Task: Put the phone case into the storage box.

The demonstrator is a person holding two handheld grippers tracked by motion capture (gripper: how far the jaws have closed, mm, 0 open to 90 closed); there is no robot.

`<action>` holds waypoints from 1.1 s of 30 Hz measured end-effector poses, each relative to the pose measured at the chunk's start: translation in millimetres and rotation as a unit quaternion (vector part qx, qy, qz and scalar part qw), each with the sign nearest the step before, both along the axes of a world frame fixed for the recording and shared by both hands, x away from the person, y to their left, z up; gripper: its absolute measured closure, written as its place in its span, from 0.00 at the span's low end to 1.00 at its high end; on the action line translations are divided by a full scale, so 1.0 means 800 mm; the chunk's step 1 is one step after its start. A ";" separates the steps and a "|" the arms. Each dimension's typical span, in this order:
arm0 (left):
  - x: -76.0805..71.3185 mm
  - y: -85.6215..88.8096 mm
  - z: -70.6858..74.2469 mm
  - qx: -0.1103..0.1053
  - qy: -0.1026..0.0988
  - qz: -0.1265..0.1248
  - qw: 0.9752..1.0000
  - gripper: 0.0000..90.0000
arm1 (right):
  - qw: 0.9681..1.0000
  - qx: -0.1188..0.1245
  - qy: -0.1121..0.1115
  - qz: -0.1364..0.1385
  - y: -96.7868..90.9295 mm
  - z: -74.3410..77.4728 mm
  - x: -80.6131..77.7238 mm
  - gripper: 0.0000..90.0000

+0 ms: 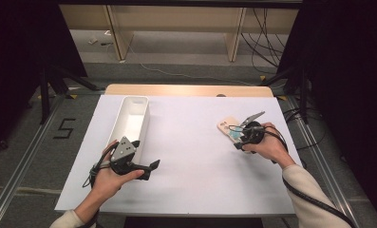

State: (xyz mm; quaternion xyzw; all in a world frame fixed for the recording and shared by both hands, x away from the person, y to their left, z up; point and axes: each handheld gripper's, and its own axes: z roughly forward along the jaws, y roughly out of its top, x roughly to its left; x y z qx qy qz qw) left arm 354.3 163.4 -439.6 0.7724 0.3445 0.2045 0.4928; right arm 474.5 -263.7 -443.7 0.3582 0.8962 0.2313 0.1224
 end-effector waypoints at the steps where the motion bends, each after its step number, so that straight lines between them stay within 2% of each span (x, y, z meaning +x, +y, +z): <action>1: 0.000 0.000 0.000 -0.001 0.001 0.001 1.000 0.00 | 1.000 0.001 -0.009 -0.006 -0.001 0.003 0.002 0.46; 4: 0.000 0.000 0.000 -0.001 0.001 0.001 1.000 0.00 | 1.000 -0.001 -0.026 -0.016 -0.005 0.009 0.009 0.28; 6: 0.000 -0.001 -0.001 -0.002 0.001 0.000 1.000 0.00 | 0.999 -0.007 -0.027 -0.015 -0.007 0.011 0.013 0.20; 11: 0.000 -0.001 0.000 -0.001 0.001 0.000 1.000 0.00 | 0.999 -0.023 -0.017 -0.015 -0.007 0.005 0.026 0.09; 16: 0.000 -0.001 0.000 -0.001 0.001 0.000 1.000 0.00 | 0.999 -0.038 -0.009 -0.018 -0.002 -0.005 0.042 0.05; 20: 0.000 0.000 0.000 -0.001 0.000 0.000 1.000 0.00 | 0.999 -0.050 0.007 -0.020 -0.002 -0.015 0.050 0.04; 33: 0.000 -0.001 0.000 -0.001 0.000 -0.001 1.000 0.00 | 0.997 -0.070 0.018 -0.024 0.000 -0.025 0.058 0.04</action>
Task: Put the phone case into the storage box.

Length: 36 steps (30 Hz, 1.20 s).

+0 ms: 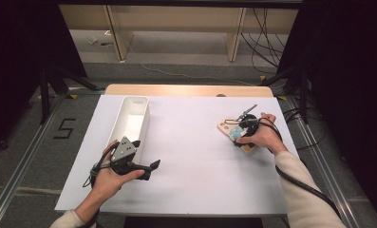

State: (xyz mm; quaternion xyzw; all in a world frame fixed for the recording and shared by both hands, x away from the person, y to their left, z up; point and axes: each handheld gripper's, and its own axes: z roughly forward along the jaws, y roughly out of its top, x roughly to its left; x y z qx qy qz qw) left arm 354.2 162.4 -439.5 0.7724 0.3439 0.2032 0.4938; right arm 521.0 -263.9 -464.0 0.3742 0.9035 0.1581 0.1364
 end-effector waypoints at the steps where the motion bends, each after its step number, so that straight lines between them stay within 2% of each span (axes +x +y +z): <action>1: 0.000 0.000 0.000 -0.001 0.000 0.000 1.000 0.00 | 1.000 -0.002 0.002 0.000 0.000 0.000 0.000 0.04; 4: 0.000 0.000 0.000 -0.001 0.000 0.001 1.000 0.00 | 1.000 -0.009 0.008 0.001 0.001 -0.002 0.002 0.04; 18: 0.000 0.000 0.000 0.000 0.000 0.000 1.000 0.00 | 0.999 -0.012 0.032 0.001 0.001 -0.003 0.010 0.03; 36: 0.000 -0.001 -0.001 -0.001 0.002 0.000 1.000 0.00 | 0.998 -0.005 0.060 -0.002 0.000 -0.003 0.017 0.07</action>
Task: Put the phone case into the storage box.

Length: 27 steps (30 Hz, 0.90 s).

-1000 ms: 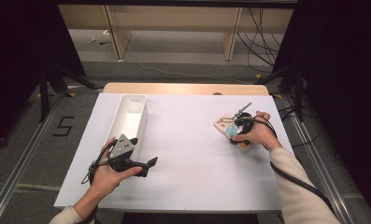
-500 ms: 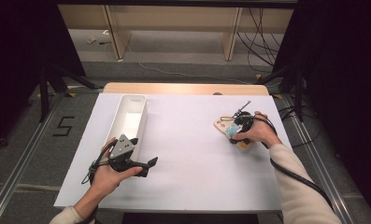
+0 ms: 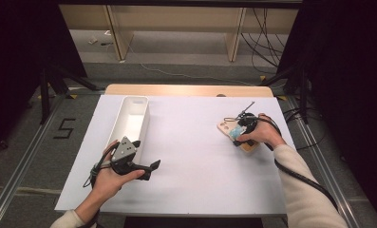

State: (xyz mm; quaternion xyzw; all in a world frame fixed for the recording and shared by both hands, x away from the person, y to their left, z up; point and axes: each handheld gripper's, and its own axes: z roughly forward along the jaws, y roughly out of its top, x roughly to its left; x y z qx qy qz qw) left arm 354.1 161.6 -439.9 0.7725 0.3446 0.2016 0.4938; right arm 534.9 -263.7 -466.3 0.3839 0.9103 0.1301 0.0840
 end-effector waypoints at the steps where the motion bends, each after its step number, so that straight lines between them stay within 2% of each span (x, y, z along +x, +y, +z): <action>1: 0.000 0.000 0.000 0.000 0.000 0.000 1.000 0.00 | 1.000 0.000 0.001 -0.001 0.000 0.000 0.000 0.07; 10: 0.000 0.000 0.000 0.000 0.000 0.000 1.000 0.00 | 1.000 0.006 0.012 -0.010 -0.001 0.000 0.001 0.09; 27: 0.000 0.000 0.000 0.001 -0.001 0.000 1.000 0.00 | 1.000 0.010 0.011 -0.017 -0.002 0.000 0.001 0.11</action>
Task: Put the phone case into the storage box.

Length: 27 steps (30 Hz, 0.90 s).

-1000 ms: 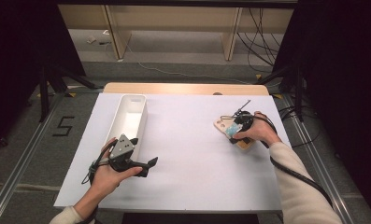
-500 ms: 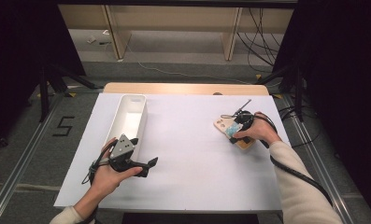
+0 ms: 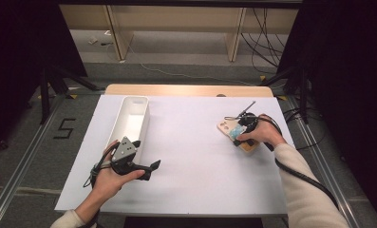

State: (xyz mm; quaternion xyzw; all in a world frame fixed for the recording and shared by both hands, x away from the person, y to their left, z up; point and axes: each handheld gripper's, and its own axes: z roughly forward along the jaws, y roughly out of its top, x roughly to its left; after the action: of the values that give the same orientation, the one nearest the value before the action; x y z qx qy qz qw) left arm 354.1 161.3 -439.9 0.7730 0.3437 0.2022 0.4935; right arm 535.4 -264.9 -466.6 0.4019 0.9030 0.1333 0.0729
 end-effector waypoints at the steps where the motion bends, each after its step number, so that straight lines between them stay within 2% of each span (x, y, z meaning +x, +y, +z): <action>1: 0.000 0.000 0.000 0.000 0.000 0.000 1.000 0.00 | 1.000 0.000 0.001 -0.002 0.000 0.000 0.000 0.11; 27: 0.000 0.000 0.000 0.000 0.000 0.001 1.000 0.00 | 1.000 0.004 -0.003 -0.008 -0.001 0.001 -0.003 0.13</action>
State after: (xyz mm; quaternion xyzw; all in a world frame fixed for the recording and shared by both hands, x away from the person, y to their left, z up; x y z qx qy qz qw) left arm 354.0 161.4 -439.9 0.7728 0.3439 0.2029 0.4932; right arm 533.0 -265.8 -465.5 0.4093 0.8989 0.1377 0.0746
